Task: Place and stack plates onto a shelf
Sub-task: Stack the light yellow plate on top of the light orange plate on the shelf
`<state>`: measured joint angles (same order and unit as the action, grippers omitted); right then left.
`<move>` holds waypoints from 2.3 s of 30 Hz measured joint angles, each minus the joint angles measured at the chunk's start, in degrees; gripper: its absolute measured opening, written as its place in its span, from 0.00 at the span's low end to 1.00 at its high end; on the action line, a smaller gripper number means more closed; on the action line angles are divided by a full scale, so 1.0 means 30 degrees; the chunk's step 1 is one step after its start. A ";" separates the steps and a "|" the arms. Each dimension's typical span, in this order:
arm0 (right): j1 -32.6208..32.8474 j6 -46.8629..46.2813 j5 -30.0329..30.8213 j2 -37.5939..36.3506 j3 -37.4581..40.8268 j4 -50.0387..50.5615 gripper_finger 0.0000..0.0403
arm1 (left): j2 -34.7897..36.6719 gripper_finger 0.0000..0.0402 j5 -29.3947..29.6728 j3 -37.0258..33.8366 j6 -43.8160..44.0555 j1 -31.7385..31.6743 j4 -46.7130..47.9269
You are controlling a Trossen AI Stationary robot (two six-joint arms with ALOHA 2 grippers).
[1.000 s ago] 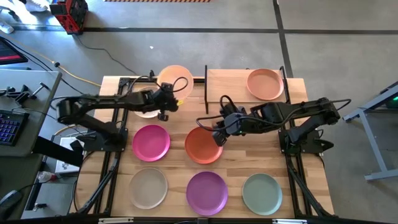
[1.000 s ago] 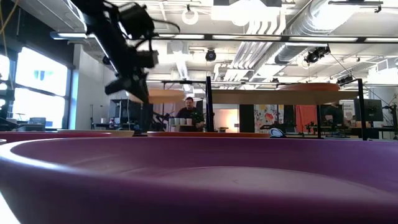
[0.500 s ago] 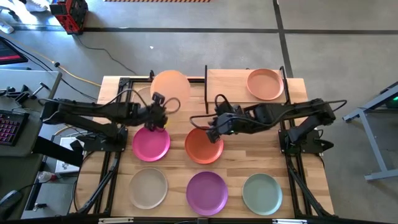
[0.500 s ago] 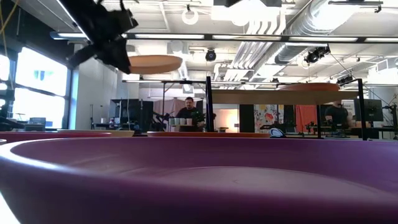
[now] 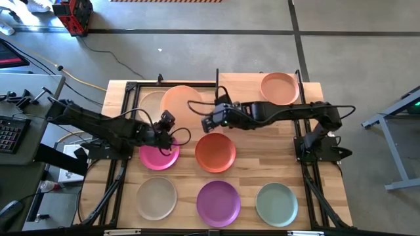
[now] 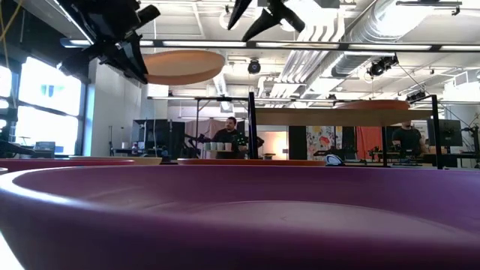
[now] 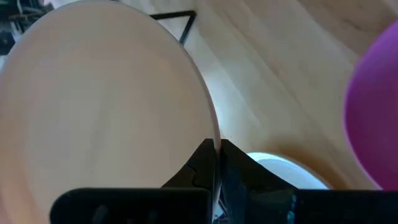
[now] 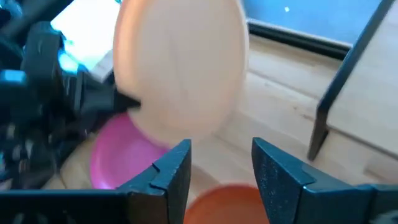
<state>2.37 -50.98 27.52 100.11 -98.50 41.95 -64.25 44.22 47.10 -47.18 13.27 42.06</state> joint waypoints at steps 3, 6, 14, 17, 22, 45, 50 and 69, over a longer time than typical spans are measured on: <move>-0.0373 0.0379 0.0002 0.0032 0.0000 -0.0194 0.36 | -0.0006 0.00 0.0097 0.0004 0.0012 0.0391 0.0008; -0.0706 0.0510 0.0002 0.0067 0.0000 -0.0276 0.36 | -0.0008 0.00 0.0590 0.0004 0.0007 0.0704 -0.0137; -0.1236 0.0987 -0.0121 0.0192 0.0000 -0.0519 0.36 | -0.0008 0.00 0.1038 0.0004 -0.0405 0.1052 -0.1117; -0.1356 0.1149 -0.0258 0.0192 0.0000 -0.0750 0.36 | -0.0008 0.00 0.1082 0.0004 -0.0655 0.1052 -0.1835; -0.1516 0.1136 -0.0282 0.0192 0.0000 -0.0839 0.36 | -0.0008 0.00 0.1133 0.0004 -0.0678 0.1044 -0.3208; -0.1595 0.0656 -0.0326 0.0192 0.0000 -0.0786 0.01 | -0.0008 0.05 0.1079 0.0011 -0.0668 0.1044 -0.4337; -0.1588 0.0648 -0.0347 0.0192 0.0000 -0.0786 0.00 | -0.0008 0.08 0.0732 0.0011 0.0013 0.1038 -0.4336; -0.1582 0.0434 -0.0361 0.0184 0.0000 0.0104 0.00 | 0.0187 0.31 0.0684 0.0011 0.5088 0.1171 -0.4510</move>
<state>-2.38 -49.68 26.44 100.66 -98.50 42.26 -63.69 46.27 47.13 -31.91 16.78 28.53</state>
